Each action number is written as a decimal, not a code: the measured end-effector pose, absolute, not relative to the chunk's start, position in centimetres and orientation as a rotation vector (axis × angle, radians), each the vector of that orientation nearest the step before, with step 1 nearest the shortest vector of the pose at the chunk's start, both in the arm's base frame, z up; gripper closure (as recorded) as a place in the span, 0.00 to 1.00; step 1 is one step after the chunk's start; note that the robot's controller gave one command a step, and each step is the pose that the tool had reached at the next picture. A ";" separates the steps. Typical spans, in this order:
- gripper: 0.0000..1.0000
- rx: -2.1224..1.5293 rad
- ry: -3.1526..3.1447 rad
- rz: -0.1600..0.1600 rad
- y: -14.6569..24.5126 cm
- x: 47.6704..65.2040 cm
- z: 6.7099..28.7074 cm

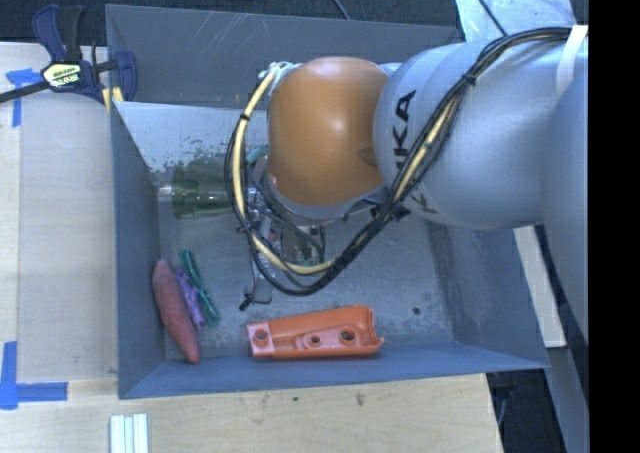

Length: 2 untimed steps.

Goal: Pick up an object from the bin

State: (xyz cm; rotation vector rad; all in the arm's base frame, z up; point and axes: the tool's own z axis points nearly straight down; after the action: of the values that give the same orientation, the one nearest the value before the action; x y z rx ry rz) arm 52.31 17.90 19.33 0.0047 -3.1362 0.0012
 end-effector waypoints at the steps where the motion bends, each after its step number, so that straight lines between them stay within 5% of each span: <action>1: 0.00 0.000 -3.144 -0.002 17.8 52.5 19.8; 2: 0.00 0.129 -3.143 -0.002 14.0 51.2 14.5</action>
Offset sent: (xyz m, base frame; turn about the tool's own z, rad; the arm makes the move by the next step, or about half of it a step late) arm -0.0312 -0.0946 -0.1233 -0.1815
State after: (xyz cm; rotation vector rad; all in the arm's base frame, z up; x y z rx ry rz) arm 51.16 13.95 14.49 0.1290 -3.1429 -0.0023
